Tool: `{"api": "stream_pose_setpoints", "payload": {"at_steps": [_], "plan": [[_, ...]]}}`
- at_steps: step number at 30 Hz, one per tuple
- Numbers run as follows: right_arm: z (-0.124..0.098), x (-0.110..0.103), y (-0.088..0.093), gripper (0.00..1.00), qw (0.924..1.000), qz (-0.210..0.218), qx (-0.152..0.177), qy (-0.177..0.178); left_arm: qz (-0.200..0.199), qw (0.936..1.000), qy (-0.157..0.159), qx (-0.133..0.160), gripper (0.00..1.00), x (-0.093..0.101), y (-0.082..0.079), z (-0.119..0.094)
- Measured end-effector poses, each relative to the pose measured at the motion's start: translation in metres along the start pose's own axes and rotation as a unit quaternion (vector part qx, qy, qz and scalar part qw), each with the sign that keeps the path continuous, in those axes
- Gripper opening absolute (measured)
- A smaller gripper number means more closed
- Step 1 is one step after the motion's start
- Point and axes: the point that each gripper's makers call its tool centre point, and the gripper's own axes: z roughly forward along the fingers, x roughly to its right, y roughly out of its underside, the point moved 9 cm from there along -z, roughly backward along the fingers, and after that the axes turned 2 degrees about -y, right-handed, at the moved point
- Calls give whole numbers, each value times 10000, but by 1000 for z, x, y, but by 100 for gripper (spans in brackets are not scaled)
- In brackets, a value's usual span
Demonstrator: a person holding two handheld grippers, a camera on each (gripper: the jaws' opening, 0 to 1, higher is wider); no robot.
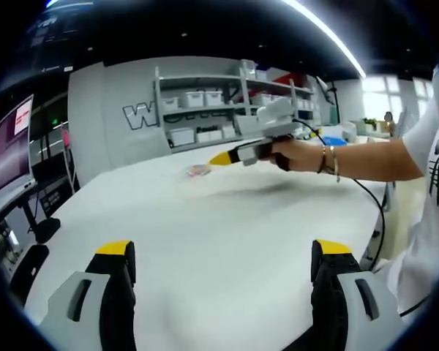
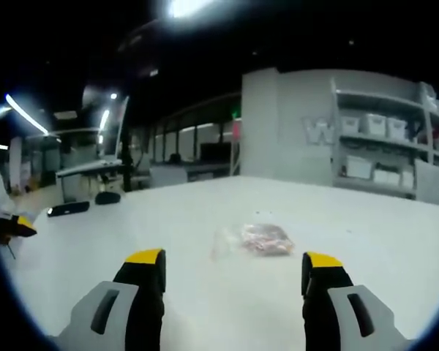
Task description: Open the resealable bag by pulling the two sides of the seal apart until the entire bag opening is separated and visibly accessible.
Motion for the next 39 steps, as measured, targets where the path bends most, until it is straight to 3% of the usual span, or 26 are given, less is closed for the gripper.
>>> {"api": "stream_pose_setpoints", "payload": {"at_steps": [39], "plan": [[-55, 3, -1, 75, 9995, -4, 283, 123, -8, 10000, 25, -24, 99, 3, 2, -3]]}}
